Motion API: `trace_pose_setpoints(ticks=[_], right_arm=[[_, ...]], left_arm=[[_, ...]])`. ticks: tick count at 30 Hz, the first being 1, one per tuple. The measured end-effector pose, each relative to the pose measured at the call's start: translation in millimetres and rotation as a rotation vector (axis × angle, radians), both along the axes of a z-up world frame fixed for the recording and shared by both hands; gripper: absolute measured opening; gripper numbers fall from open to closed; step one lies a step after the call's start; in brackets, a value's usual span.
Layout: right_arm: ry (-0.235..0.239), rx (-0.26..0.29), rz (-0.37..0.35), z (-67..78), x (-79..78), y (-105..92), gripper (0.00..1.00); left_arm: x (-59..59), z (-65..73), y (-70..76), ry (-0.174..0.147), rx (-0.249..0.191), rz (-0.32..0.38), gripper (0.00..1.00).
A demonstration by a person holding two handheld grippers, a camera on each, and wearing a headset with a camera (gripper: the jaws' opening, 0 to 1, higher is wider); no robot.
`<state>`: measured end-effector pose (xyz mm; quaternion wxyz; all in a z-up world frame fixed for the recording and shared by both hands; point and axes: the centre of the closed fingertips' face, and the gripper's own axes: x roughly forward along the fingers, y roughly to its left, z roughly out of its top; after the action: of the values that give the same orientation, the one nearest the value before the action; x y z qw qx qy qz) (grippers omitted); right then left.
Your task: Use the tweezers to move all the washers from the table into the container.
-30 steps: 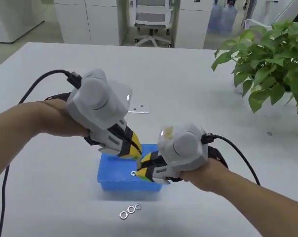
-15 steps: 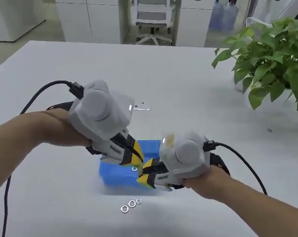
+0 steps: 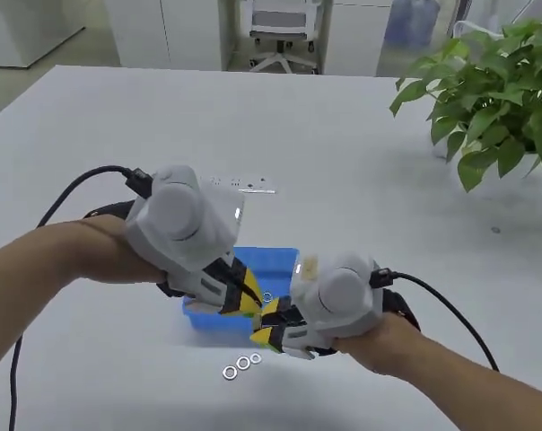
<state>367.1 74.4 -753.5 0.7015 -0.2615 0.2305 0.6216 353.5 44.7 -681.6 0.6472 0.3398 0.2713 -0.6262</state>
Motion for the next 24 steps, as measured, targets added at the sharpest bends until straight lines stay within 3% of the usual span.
trace_pose_setpoints(ticks=[24], right_arm=[[0.04, -0.008, 0.009, -25.2, -14.0, 0.7, 0.13]], left_arm=[[-11.2, -25.2, 3.7, 0.051, 0.006, 0.013, 0.06]])
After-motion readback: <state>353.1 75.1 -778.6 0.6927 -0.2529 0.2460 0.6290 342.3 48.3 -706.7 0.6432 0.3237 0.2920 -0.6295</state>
